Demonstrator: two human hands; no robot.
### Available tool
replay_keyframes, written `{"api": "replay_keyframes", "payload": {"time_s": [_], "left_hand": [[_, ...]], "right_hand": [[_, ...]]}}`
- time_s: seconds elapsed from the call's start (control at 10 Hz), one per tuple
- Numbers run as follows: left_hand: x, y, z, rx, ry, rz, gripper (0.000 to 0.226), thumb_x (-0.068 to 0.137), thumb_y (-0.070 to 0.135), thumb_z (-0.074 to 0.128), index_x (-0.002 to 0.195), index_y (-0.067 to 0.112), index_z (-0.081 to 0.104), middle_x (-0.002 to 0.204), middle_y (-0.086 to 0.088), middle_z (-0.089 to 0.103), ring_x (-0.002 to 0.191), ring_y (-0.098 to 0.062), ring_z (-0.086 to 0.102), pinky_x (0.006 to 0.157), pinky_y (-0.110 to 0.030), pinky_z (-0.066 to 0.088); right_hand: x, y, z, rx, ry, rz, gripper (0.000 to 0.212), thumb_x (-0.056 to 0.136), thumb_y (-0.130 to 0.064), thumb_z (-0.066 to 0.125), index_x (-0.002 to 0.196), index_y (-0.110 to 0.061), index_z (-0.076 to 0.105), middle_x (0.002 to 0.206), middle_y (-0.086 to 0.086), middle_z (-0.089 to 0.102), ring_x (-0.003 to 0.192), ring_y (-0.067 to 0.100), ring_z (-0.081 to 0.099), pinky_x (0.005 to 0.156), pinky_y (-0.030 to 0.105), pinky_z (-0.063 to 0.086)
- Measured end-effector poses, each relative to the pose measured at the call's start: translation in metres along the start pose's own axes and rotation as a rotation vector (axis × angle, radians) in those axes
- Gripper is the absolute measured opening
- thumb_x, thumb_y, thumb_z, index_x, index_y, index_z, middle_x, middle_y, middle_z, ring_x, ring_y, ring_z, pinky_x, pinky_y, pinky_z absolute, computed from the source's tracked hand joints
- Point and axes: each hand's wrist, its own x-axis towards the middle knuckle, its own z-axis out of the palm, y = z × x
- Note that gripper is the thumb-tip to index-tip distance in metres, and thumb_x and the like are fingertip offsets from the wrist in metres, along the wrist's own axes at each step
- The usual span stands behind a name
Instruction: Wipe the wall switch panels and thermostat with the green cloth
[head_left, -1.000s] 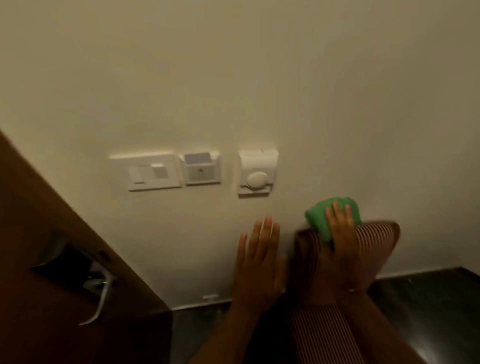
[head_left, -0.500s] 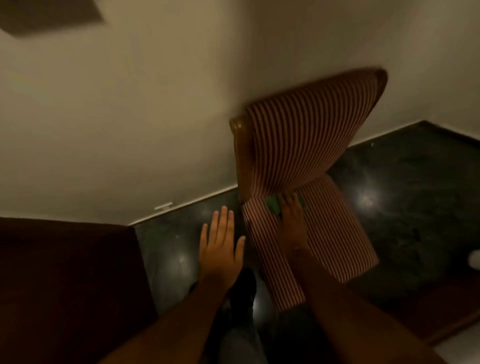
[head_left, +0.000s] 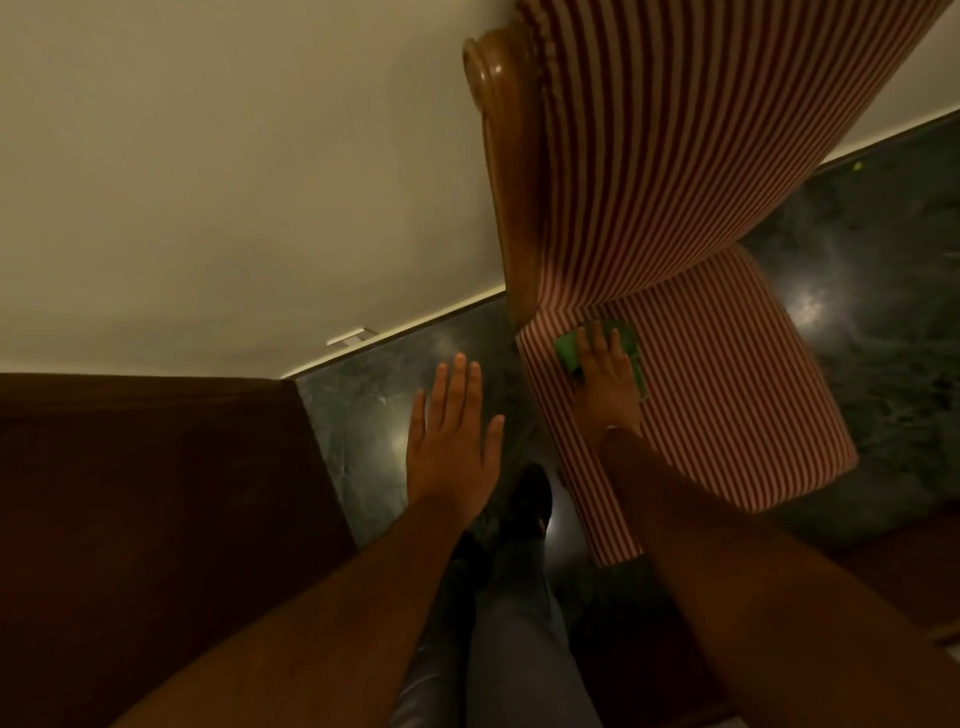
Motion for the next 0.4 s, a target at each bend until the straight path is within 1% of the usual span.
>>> {"api": "replay_keyframes", "payload": {"time_s": [0.1, 0.2, 0.3, 0.4], "left_hand": [[-0.002, -0.006, 0.003, 0.016, -0.018, 0.001, 0.075, 0.12, 0.059, 0.014, 0.175, 0.029, -0.027, 0.182, 0.007, -0.038, 0.159, -0.009, -0.05, 0.123, -0.03, -0.041], [-0.01, -0.009, -0.014, 0.001, -0.008, -0.015, 0.076, 0.12, 0.058, 0.016, 0.181, 0.027, -0.017, 0.187, 0.005, -0.029, 0.164, -0.011, -0.042, 0.127, -0.031, -0.036], [-0.017, -0.014, -0.047, 0.002, 0.041, -0.036, 0.074, 0.122, 0.056, 0.019, 0.184, 0.024, -0.006, 0.19, 0.002, -0.018, 0.174, -0.017, -0.022, 0.14, -0.039, -0.018], [-0.038, -0.02, -0.086, -0.062, 0.174, -0.047, 0.076, 0.118, 0.058, 0.015, 0.183, 0.022, 0.004, 0.19, 0.001, -0.007, 0.176, -0.019, -0.013, 0.143, -0.043, -0.005]], "right_hand": [[-0.006, -0.004, 0.001, -0.062, -0.038, 0.008, 0.086, 0.109, -0.047, 0.048, 0.169, -0.016, -0.006, 0.178, 0.006, -0.01, 0.166, 0.031, -0.01, 0.135, 0.051, 0.002], [-0.014, -0.011, -0.017, -0.136, -0.089, -0.01, 0.098, 0.104, -0.063, 0.046, 0.168, -0.014, -0.009, 0.178, 0.008, -0.012, 0.166, 0.031, -0.011, 0.135, 0.051, 0.0], [-0.027, -0.031, -0.046, -0.096, -0.017, -0.054, 0.093, 0.105, -0.06, 0.047, 0.169, -0.015, -0.003, 0.179, 0.006, -0.006, 0.166, 0.029, -0.006, 0.136, 0.052, 0.001], [-0.054, -0.06, -0.075, -0.066, 0.133, -0.149, 0.087, 0.105, -0.056, 0.049, 0.17, -0.017, 0.005, 0.179, 0.006, 0.002, 0.167, 0.028, 0.0, 0.136, 0.05, 0.004]]}}
